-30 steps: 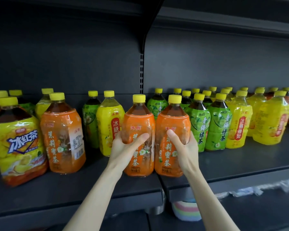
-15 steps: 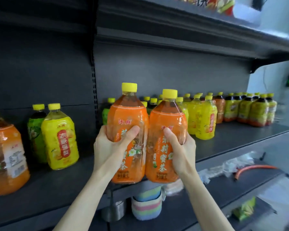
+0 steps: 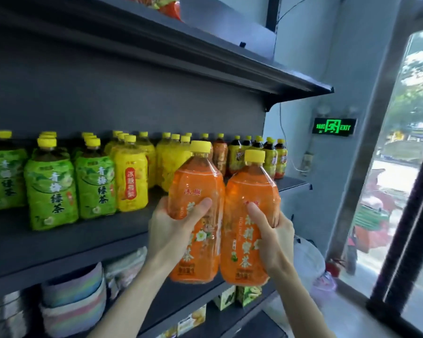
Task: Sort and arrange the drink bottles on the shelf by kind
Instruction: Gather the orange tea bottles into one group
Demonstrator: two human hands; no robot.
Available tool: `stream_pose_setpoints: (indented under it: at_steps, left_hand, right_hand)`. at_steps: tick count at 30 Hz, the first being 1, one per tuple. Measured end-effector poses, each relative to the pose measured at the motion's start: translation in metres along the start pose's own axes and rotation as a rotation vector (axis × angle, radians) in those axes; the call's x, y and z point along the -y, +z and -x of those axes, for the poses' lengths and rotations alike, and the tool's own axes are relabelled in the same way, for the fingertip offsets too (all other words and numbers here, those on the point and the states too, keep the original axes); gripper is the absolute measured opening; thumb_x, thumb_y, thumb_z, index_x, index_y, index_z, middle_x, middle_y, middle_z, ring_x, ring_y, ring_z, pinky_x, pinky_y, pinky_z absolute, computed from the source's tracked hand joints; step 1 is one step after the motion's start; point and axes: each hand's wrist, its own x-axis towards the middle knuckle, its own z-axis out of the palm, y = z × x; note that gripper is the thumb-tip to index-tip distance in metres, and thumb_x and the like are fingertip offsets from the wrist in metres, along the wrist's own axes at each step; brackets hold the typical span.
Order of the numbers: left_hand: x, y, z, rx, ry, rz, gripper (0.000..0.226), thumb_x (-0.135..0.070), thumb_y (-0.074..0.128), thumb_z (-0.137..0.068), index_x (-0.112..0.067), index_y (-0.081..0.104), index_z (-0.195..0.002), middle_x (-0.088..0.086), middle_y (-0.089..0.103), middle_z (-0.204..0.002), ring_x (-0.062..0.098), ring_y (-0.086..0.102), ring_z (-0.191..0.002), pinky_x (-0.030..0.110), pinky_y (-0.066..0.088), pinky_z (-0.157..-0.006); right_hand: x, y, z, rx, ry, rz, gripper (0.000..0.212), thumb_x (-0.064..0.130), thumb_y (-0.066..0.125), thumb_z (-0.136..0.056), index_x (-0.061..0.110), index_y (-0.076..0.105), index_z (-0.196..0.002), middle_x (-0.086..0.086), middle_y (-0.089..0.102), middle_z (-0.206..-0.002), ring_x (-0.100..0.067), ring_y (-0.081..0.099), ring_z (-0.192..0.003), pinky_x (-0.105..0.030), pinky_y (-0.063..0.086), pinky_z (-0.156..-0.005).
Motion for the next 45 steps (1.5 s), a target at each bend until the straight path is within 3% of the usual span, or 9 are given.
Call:
stream_pose_setpoints:
  at_steps: [6,14,19,24,29,35,38,41,45]
  left_hand:
    - [0.027,0.084,-0.054,0.025,0.068,-0.012,0.071,-0.069,0.07,-0.048,-0.034,0.058,-0.108,-0.011,0.072,-0.093,0.007,0.07,-0.082,0.037,0.056,-0.077]
    - [0.096,0.178,-0.154,-0.02,0.106,-0.009,0.075,-0.069,0.068,-0.05,-0.033,0.055,-0.115,-0.013,0.07,-0.1,-0.002,0.066,-0.086,0.027,0.051,-0.08]
    - [0.127,0.227,-0.215,-0.092,0.083,-0.039,0.053,-0.06,0.071,-0.059,-0.041,0.049,-0.103,-0.022,0.061,-0.095,-0.006,0.058,-0.087,0.017,0.041,-0.072]
    - [0.159,0.261,-0.265,-0.168,0.07,-0.115,0.068,-0.062,0.065,-0.059,-0.032,0.046,-0.116,-0.02,0.06,-0.099,0.0,0.058,-0.093,0.025,0.043,-0.082]
    - [0.188,0.289,-0.301,-0.295,0.063,-0.155,0.062,-0.063,0.058,-0.067,-0.033,0.041,-0.118,-0.023,0.058,-0.097,-0.004,0.057,-0.089,0.012,0.042,-0.072]
    - [0.215,0.31,-0.336,-0.367,0.065,-0.224,0.06,-0.064,0.054,-0.072,-0.039,0.034,-0.124,-0.023,0.052,-0.106,0.006,0.055,-0.102,0.033,0.046,-0.093]
    - [0.223,0.317,-0.353,-0.372,0.028,-0.245,0.068,-0.061,0.051,-0.076,-0.032,0.033,-0.135,-0.013,0.051,-0.114,0.006,0.053,-0.103,0.029,0.042,-0.09]
    - [0.23,0.321,-0.37,-0.41,0.023,-0.27,0.061,-0.051,0.052,-0.085,-0.029,0.031,-0.138,-0.011,0.048,-0.117,0.01,0.05,-0.109,0.025,0.041,-0.086]
    - [0.238,0.322,-0.387,-0.432,0.012,-0.255,0.063,-0.039,0.053,-0.091,-0.022,0.02,-0.14,-0.009,0.043,-0.115,0.003,0.046,-0.096,0.008,0.037,-0.067]
  right_hand:
    - [-0.027,-0.041,-0.086,-0.019,-0.055,-0.013,0.067,0.07,0.065,-0.047,0.02,0.066,-0.092,-0.002,0.074,-0.083,-0.018,0.072,-0.075,-0.032,0.057,-0.067]
    - [-0.092,-0.061,-0.222,0.016,-0.066,-0.007,0.066,0.071,0.068,-0.047,0.023,0.065,-0.094,0.003,0.074,-0.083,-0.016,0.072,-0.076,-0.038,0.059,-0.072]
    - [-0.123,-0.066,-0.303,0.046,-0.051,-0.02,0.064,0.069,0.069,-0.048,0.02,0.067,-0.09,0.001,0.074,-0.081,-0.016,0.071,-0.075,-0.038,0.059,-0.073]
    - [-0.157,-0.062,-0.375,0.121,-0.056,-0.037,0.061,0.069,0.069,-0.052,0.019,0.067,-0.087,-0.008,0.073,-0.084,-0.028,0.07,-0.081,-0.048,0.057,-0.079]
    - [-0.189,-0.058,-0.435,0.257,-0.047,-0.062,0.064,0.069,0.066,-0.051,0.019,0.067,-0.09,0.002,0.073,-0.083,-0.012,0.07,-0.075,-0.027,0.054,-0.066]
    - [-0.222,-0.049,-0.492,0.384,-0.015,-0.12,0.064,0.067,0.067,-0.051,0.019,0.067,-0.094,0.004,0.073,-0.086,-0.007,0.069,-0.076,-0.019,0.051,-0.064]
    - [-0.236,-0.041,-0.512,0.413,-0.015,-0.15,0.069,0.069,0.066,-0.052,0.019,0.066,-0.1,0.004,0.073,-0.091,-0.005,0.069,-0.078,-0.017,0.051,-0.064]
    - [-0.247,-0.035,-0.529,0.467,0.0,-0.167,0.069,0.069,0.066,-0.052,0.024,0.063,-0.103,0.006,0.073,-0.095,-0.005,0.07,-0.082,-0.022,0.052,-0.068]
    - [-0.256,-0.025,-0.545,0.516,0.009,-0.179,0.071,0.069,0.065,-0.053,0.025,0.061,-0.108,0.006,0.072,-0.1,-0.008,0.07,-0.087,-0.024,0.054,-0.072]
